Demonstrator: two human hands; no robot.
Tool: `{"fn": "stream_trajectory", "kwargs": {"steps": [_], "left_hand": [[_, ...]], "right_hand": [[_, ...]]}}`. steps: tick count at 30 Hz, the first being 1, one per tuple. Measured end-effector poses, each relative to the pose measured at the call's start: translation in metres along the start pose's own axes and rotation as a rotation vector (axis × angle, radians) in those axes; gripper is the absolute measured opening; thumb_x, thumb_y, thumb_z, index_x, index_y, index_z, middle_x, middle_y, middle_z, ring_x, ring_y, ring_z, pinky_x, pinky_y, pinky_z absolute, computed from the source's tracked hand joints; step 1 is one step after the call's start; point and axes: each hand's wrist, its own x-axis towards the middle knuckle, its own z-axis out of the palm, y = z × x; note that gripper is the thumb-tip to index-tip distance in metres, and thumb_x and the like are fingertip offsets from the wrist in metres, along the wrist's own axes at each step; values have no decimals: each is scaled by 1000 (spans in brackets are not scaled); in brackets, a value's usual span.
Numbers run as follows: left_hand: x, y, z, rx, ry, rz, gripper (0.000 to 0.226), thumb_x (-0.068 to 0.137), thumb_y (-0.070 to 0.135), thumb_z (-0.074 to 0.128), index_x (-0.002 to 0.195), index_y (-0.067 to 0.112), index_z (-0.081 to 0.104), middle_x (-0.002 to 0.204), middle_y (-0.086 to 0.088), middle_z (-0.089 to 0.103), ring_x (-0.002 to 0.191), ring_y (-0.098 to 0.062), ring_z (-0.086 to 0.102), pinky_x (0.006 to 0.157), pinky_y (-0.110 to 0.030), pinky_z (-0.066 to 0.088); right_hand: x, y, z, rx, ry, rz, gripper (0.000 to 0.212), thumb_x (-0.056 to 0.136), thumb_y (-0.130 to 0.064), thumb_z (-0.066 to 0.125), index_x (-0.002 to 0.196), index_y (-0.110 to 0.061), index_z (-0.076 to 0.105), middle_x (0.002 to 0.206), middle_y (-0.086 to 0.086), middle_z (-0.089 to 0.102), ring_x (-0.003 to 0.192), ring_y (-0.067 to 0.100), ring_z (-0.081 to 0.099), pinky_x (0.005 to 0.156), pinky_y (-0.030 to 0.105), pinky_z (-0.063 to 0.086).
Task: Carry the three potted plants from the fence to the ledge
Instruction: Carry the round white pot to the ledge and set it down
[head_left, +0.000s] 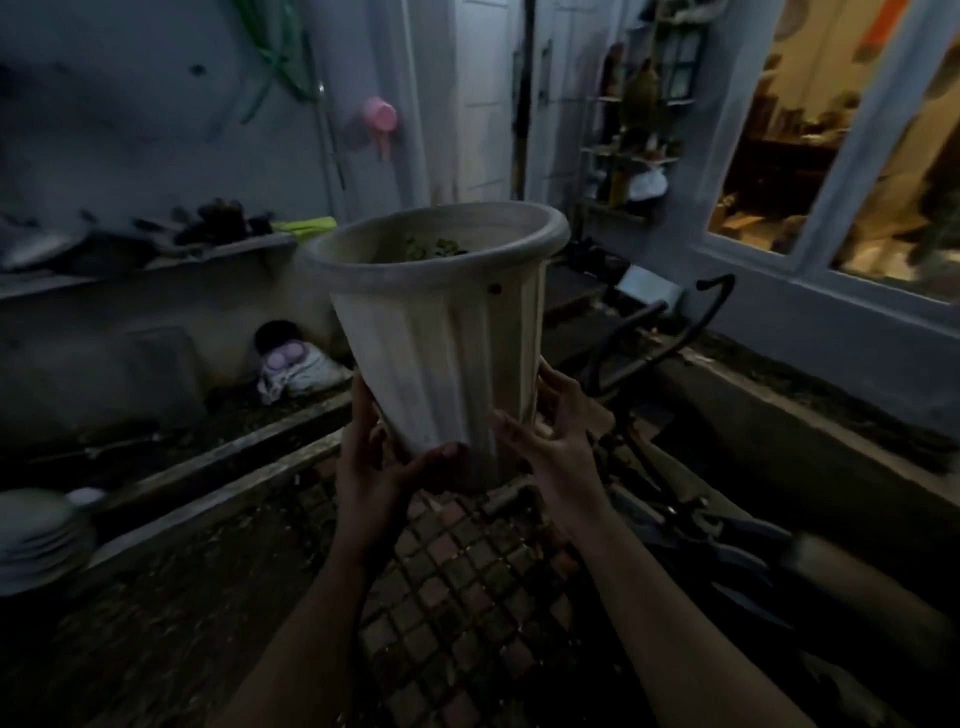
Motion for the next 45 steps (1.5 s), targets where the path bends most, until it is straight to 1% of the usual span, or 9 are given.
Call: {"fn": "stream_trajectory", "kwargs": {"steps": [4, 8, 15, 25, 33, 36, 40, 43, 45], "left_hand": [[57, -18, -7, 58, 73, 44, 113, 51, 39, 96, 140, 66, 33, 160, 11, 37, 143, -19, 43, 105, -57, 48], [122, -51, -23, 112, 107, 42, 121, 50, 40, 95, 148, 58, 27, 161, 6, 37, 141, -21, 46, 105, -57, 49], [323, -149, -56, 77, 76, -36, 114, 51, 15, 93, 128, 76, 35, 153, 10, 46, 135, -16, 52, 98, -49, 55], [459, -236, -31, 98, -36, -73, 118, 55, 24, 98, 151, 47, 34, 159, 10, 40, 144, -22, 42, 102, -54, 52], [609, -332, 9, 150, -39, -96, 119, 60, 33, 96, 155, 42, 26, 157, 22, 36, 143, -2, 39, 102, -33, 54], [669, -375, 22, 129, 0, -148, 119, 59, 19, 93, 155, 41, 27, 157, 17, 38, 141, -8, 42, 87, -16, 57], [748, -449, 21, 169, -6, -199, 123, 55, 39, 96, 153, 51, 23, 158, 14, 37, 144, -17, 41, 100, -46, 55], [792, -518, 20, 230, -58, -224, 124, 59, 47, 93, 152, 57, 11, 163, 12, 28, 148, -17, 35, 109, -54, 46], [814, -577, 15, 255, -68, -253, 124, 59, 51, 92, 150, 61, 8, 165, 10, 24, 149, -17, 34, 112, -55, 42]], "right_hand": [[65, 26, 17, -6, -53, 13, 63, 69, -32, 90, 119, -49, 56, 138, -5, 55, 125, 25, 60, 90, 40, 59], [134, 60, 37, -33, -66, 9, 74, 61, -45, 93, 125, -47, 55, 144, 1, 50, 129, 31, 56, 93, 49, 58], [314, 141, 90, 2, -23, 82, 65, 73, -18, 86, 125, -36, 52, 142, 5, 51, 122, 30, 60, 77, 27, 60], [443, 195, 75, -66, 5, 150, 69, 85, -2, 72, 141, -24, 38, 122, -16, 55, 98, 0, 68, 71, 22, 59], [618, 288, 50, -71, 59, 184, 89, 52, -46, 93, 128, -46, 47, 142, -6, 50, 124, 20, 58, 90, 40, 60], [692, 326, 41, -74, 25, 209, 86, 59, -34, 92, 130, -47, 45, 146, -8, 45, 122, 15, 58, 82, 27, 59], [777, 391, 33, -84, -5, 273, 90, 58, -28, 92, 133, -38, 44, 143, -15, 47, 125, 15, 55, 84, 28, 59], [825, 456, 29, -47, -4, 313, 79, 67, -8, 88, 128, -35, 46, 130, -23, 56, 121, 8, 57, 81, 21, 57], [849, 512, 22, -95, -13, 313, 76, 69, -13, 85, 127, -42, 45, 124, -35, 56, 120, 2, 57, 84, 21, 57]]}}
